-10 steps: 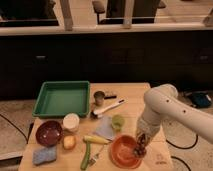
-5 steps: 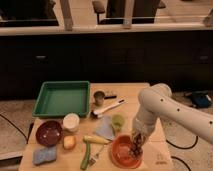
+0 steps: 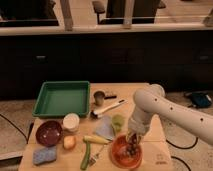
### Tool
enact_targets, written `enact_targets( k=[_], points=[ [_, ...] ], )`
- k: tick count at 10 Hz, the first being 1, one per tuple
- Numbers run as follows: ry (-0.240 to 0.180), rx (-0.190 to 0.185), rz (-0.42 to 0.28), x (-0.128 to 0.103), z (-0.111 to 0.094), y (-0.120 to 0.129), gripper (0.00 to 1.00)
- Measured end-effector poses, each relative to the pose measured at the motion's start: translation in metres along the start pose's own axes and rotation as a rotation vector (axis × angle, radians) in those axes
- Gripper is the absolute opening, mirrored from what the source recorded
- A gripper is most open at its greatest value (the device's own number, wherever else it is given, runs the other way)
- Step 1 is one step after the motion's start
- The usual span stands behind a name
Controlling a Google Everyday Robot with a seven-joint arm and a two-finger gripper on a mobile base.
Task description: Place grapes in red bowl
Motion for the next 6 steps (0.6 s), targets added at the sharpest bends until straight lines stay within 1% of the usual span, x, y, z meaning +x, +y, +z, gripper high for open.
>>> enact_targets(
  k=[2,4,6],
  points=[
    [-0.027,-0.001,-0.037,0.002,0.01,-0.014,0.0],
    [-0.039,-0.014,-0.054,0.004,0.018,-0.019,0.0],
    [-0.053,-0.024,-0.062,0.006,0.026,-0.02,0.0]
  ],
)
